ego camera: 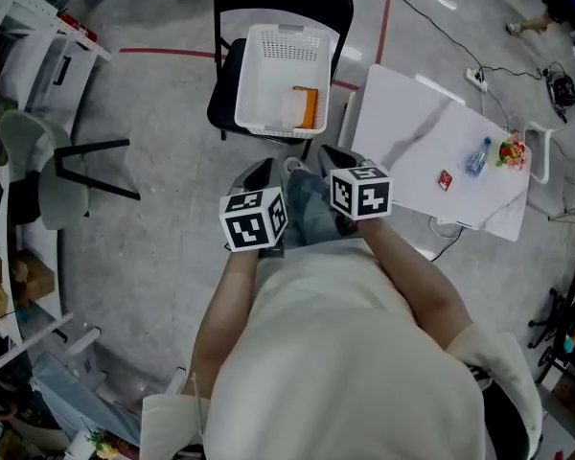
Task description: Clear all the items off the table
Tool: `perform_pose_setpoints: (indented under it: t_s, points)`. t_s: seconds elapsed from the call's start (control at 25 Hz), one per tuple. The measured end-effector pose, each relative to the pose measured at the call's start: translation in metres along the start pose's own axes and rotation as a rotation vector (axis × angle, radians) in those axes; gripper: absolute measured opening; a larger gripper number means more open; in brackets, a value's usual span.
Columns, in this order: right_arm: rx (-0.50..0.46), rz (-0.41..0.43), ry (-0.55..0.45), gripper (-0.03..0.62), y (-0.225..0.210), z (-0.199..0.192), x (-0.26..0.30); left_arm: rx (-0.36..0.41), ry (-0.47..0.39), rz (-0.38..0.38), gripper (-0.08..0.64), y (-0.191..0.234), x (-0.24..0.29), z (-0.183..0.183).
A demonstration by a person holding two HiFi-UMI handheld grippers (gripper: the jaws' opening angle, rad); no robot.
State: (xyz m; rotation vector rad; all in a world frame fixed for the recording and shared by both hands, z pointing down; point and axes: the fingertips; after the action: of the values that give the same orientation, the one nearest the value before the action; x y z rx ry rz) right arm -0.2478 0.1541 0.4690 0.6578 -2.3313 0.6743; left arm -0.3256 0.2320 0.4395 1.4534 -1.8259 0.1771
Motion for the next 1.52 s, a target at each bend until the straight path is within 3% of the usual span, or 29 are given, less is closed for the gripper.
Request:
perform_pose_setpoints:
  t_s: [0.72, 1.12, 1.52]
  points:
    - [0.026, -0.050, -0.028, -0.002, -0.015, -0.016, -0.042, 0.044, 0.008, -0.050, 0.008, -0.032, -0.015, -0.011]
    - [0.078, -0.100, -0.051, -0.002, -0.055, -0.014, -0.055, 0.103, 0.027, -0.066, 0.008, -0.064, 0.000, -0.011]
    - [0.089, -0.129, -0.055, -0.002, -0.123, -0.014, -0.087, 0.084, 0.026, -0.057, 0.008, -0.121, 0.020, -0.017]
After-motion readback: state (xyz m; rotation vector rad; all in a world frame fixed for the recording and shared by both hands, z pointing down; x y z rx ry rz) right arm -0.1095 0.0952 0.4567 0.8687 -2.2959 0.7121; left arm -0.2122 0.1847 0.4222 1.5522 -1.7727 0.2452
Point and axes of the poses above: the fingertips, and each gripper's own axes: x forward along the fingers, y to its left, z out of its top, and after that the axes turned 3 degrees about -z, right-handed
